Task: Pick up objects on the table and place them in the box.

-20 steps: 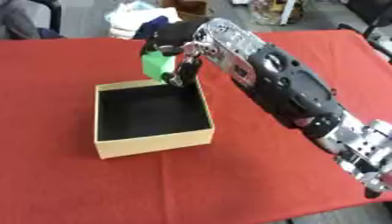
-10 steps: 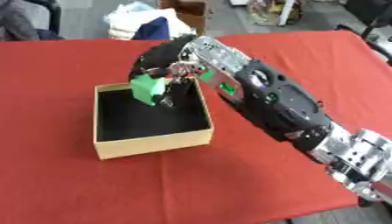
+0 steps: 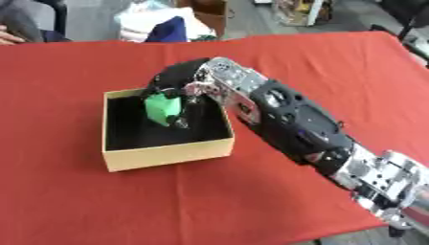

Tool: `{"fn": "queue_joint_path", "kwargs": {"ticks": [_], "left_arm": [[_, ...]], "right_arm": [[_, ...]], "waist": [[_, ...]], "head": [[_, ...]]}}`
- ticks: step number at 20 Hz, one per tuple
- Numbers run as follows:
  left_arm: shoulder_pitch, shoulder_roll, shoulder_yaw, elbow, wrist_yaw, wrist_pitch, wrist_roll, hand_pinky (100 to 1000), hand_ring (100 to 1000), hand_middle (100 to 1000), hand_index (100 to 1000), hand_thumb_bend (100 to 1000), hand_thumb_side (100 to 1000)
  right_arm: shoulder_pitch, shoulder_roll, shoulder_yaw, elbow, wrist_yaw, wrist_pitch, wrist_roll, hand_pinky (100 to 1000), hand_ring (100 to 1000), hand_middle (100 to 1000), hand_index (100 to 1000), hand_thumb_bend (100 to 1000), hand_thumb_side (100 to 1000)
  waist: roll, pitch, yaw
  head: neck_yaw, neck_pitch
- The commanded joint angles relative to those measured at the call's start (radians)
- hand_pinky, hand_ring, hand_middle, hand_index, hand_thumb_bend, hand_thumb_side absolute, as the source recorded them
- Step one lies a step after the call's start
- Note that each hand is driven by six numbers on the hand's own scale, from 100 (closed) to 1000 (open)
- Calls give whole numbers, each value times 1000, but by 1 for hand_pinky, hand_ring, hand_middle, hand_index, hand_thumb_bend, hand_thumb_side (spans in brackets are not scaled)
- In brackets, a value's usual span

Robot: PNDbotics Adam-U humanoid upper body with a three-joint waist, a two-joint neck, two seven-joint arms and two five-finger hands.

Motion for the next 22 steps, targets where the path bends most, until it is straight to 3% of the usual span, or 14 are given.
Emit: {"fn": "queue_joint_path", "kwargs": {"ticks": [1,4,6,9,16,18,19,22], "left_arm": [[-9,7,1,-11,1,-2,-3,869,810,610,597,100,202],[-9,7,2,-11,1,-2,-3,869,810,609,600,100,196],[-9,7,2,-11,1,-2,-3,869,810,609,600,100,202],[-8,8,3,-11,0,-3,-3,869,810,609,601,100,201],[0,11,8,-9,0,0,5,866,810,608,603,100,203],[2,11,11,-9,1,0,8,857,809,608,604,100,205],[3,11,12,-9,1,0,9,857,809,608,604,100,204],[5,11,16,-10,2,0,13,856,810,608,605,100,206]], "right_arm": [[-16,-12,-7,-3,18,-12,-17,825,832,822,1000,230,484],[-15,-16,-8,-5,27,-24,-27,836,844,855,1000,360,694],[-15,-20,-9,-9,35,-28,-34,840,848,862,1000,431,763],[-17,-31,-15,-17,44,-29,-43,844,851,869,1000,438,778],[-31,-119,-63,-76,19,5,-55,846,849,866,1000,391,718],[-26,-146,-98,-87,-7,31,-73,809,823,850,1000,168,619],[-20,-150,-124,-90,-23,48,-89,792,812,846,1000,100,575],[-7,-164,-206,-129,-74,99,-138,768,796,840,1000,100,462]], "waist": [[7,-14,-2],[8,-15,-5],[8,-16,-9],[9,-17,-12],[10,-25,-26],[12,-27,-38],[14,-27,-45],[19,-26,-62]], "head": [[1,-4],[0,-5],[0,-5],[1,-5],[13,-4],[21,-4],[25,-4],[37,-7]]}}
